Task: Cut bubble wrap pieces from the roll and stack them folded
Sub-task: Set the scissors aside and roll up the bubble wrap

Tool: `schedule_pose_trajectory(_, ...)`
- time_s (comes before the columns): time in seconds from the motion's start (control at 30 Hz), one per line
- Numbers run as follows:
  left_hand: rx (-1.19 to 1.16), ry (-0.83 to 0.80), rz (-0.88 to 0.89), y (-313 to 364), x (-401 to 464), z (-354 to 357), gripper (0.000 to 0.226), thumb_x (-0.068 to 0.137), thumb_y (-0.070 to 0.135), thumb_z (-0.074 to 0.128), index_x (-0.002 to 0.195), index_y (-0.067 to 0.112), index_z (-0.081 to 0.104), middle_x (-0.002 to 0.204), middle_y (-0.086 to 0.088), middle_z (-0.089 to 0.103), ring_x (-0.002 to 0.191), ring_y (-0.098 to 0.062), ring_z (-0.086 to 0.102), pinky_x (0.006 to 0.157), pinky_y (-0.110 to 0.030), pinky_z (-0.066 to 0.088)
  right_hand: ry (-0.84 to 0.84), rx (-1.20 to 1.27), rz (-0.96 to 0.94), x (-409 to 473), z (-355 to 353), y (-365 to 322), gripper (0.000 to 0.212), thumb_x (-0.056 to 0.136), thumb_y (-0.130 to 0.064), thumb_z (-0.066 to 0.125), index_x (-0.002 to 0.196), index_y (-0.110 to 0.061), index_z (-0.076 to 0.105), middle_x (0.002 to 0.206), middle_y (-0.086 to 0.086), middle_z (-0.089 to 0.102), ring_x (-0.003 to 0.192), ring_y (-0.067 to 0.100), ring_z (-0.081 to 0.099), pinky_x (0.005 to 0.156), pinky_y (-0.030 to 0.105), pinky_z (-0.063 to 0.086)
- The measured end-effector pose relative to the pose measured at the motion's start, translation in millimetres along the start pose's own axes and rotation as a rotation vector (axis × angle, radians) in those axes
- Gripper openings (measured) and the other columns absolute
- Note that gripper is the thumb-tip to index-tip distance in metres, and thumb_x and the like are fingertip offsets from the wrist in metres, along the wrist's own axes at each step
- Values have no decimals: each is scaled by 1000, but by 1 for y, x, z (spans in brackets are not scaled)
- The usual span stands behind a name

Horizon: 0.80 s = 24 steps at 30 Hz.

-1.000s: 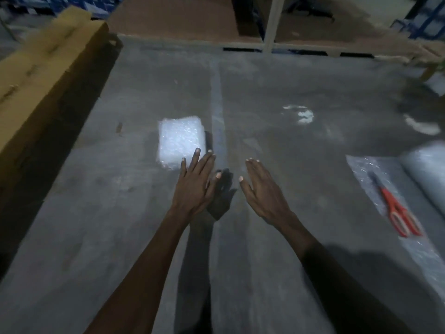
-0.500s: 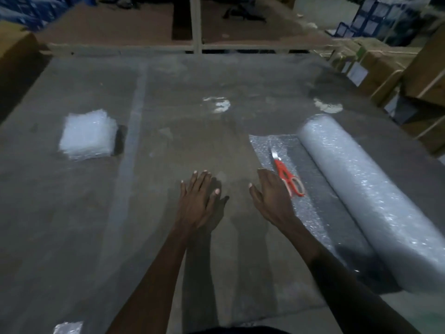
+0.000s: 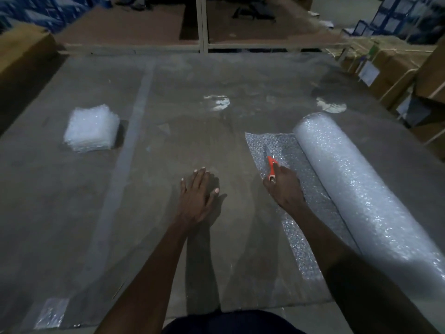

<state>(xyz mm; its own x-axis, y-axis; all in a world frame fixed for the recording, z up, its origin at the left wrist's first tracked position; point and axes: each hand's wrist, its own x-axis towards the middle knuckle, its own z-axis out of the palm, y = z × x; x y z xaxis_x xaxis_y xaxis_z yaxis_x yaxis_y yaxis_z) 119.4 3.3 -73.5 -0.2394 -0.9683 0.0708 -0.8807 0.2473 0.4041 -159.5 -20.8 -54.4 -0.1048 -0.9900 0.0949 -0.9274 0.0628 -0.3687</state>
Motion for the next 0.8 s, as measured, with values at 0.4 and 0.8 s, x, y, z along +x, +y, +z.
schedule_pose_trajectory(0.4, 43, 0, -59, -73, -16, -34, 78, 97, 63, 13, 159, 15, 13, 168, -4, 6, 154, -20, -2, 122, -50, -4, 167, -21, -207, -47, 59, -116, 47, 79, -29, 74, 120, -9, 66, 103, 12, 67, 86, 37, 59, 71, 42, 48)
schedule_pose_trajectory(0.8, 8, -36, -17, -102, -69, -40, 85, 93, 64, 5, 160, 12, 14, 168, -5, 7, 154, -20, -3, 122, -51, -3, 76, -59, -193, -79, 84, -165, 60, 94, -50, 50, 132, -5, 58, 126, 15, 62, 104, 36, 58, 89, 44, 48)
